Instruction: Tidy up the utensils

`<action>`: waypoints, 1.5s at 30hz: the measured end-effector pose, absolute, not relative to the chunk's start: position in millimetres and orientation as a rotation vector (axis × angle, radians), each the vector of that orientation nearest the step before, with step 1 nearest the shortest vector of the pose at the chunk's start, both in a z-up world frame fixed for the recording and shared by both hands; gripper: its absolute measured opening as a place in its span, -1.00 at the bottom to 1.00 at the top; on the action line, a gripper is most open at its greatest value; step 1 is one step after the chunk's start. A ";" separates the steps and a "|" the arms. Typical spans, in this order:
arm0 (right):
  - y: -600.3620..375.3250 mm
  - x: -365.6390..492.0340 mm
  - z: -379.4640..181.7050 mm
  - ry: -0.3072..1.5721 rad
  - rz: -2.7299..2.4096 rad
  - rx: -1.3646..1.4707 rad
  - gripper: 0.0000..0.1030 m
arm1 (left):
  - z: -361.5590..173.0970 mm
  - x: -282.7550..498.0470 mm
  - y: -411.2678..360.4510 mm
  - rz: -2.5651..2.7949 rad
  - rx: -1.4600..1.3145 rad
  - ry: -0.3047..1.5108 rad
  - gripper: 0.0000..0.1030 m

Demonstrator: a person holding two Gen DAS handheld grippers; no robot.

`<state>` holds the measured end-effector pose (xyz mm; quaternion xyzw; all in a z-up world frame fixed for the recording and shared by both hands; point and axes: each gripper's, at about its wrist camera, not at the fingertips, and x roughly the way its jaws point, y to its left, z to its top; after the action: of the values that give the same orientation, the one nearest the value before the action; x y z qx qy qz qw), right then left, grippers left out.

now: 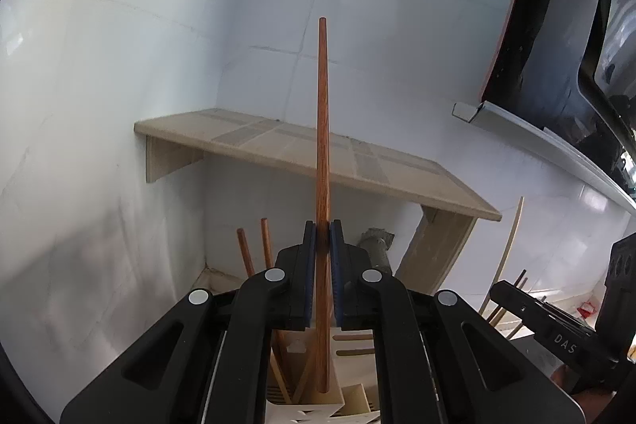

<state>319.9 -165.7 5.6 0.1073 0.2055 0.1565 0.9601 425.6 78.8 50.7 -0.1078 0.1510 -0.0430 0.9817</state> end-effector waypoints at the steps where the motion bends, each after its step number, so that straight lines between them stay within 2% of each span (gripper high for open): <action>1: -164.2 319.5 4.9 0.414 0.319 0.209 -0.92 | 49.4 424.1 77.8 -0.087 -0.218 0.300 -0.87; 20: -151.7 323.1 -23.9 0.418 0.321 0.136 -0.92 | 19.8 425.3 82.4 -0.116 -0.218 0.298 -0.87; 21: -151.9 323.4 -24.2 0.429 0.320 0.142 -0.92 | 18.9 425.3 82.5 -0.112 -0.219 0.298 -0.84; 23: -154.9 323.9 -23.7 0.457 0.310 0.155 -0.89 | 18.2 426.9 82.6 -0.107 -0.223 0.313 -0.35; 24: -156.1 324.0 -24.3 0.471 0.306 0.158 -0.89 | 19.3 427.2 82.3 -0.103 -0.224 0.322 -0.29; 25: -156.7 325.4 -23.5 0.491 0.299 0.159 -0.79 | 20.7 425.9 82.2 -0.104 -0.223 0.325 -0.27; 26: -157.9 324.5 -24.1 0.500 0.296 0.162 -0.49 | 22.9 424.4 81.7 -0.103 -0.217 0.328 -0.27; 28: -161.1 321.7 -20.2 0.508 0.291 0.172 -0.29 | 26.9 420.5 80.8 -0.102 -0.209 0.336 -0.27; 33: -168.0 308.9 -10.8 0.539 0.277 0.160 -0.21 | 38.6 405.8 79.8 -0.098 -0.184 0.374 -0.20; 38: -175.3 294.3 3.2 0.561 0.283 0.193 0.04 | 53.7 386.9 73.6 -0.087 -0.141 0.421 0.05; 40: -180.5 285.4 9.7 0.561 0.282 0.193 0.08 | 58.9 379.2 71.1 -0.090 -0.142 0.442 0.09; 43: -184.0 273.2 18.9 0.567 0.292 0.184 0.19 | 61.3 365.6 67.0 -0.112 -0.145 0.485 0.29; 45: -186.1 265.4 24.8 0.569 0.298 0.173 0.26 | 58.6 355.4 63.6 -0.123 -0.137 0.514 0.30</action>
<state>265.4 -186.1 24.8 0.0847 0.2793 0.1461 0.9452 355.4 63.6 58.6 -0.0679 0.2536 -0.0606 0.9630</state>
